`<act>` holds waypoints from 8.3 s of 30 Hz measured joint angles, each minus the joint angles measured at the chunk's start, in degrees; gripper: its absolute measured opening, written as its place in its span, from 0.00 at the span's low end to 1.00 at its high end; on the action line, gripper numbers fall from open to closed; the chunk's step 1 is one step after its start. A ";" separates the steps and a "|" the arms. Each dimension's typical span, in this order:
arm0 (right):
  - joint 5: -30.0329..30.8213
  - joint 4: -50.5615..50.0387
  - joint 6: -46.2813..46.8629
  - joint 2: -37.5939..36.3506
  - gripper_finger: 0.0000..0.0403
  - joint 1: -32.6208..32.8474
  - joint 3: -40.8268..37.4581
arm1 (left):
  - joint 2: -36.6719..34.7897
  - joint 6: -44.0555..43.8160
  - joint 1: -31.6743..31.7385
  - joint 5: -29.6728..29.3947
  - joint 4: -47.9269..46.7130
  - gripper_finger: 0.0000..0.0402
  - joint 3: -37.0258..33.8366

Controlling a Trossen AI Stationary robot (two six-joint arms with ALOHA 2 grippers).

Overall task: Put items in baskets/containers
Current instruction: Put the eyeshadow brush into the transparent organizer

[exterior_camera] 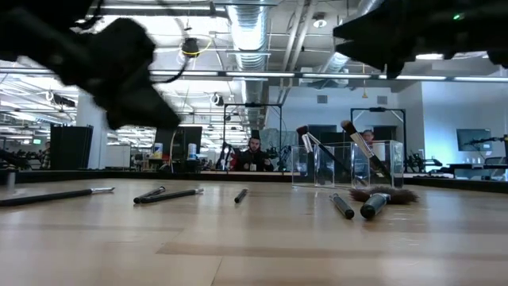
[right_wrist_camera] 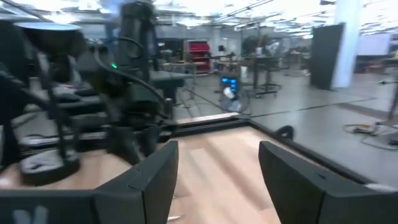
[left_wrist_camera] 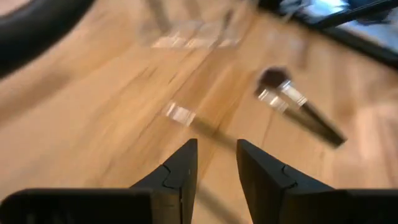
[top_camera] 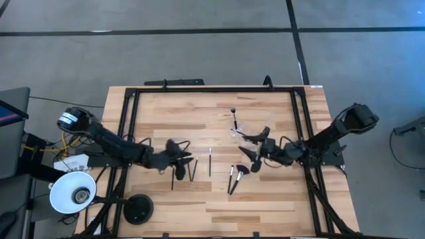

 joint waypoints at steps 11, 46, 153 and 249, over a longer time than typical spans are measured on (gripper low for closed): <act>0.04 -1.50 4.73 -0.01 0.48 4.87 0.00 | -3.28 -20.90 -6.30 3.31 -21.97 0.27 -1.73; -0.30 -1.54 4.69 0.00 0.45 4.47 -0.04 | 5.73 -25.58 -4.77 -5.00 -23.91 0.04 -1.76; -26.40 -24.71 50.34 25.38 0.26 -14.53 34.16 | 12.23 66.16 -4.64 -26.19 20.63 0.00 10.14; 4.22 -72.86 63.08 54.95 0.31 -7.36 60.98 | 0.56 41.66 0.21 -17.58 18.91 0.20 1.22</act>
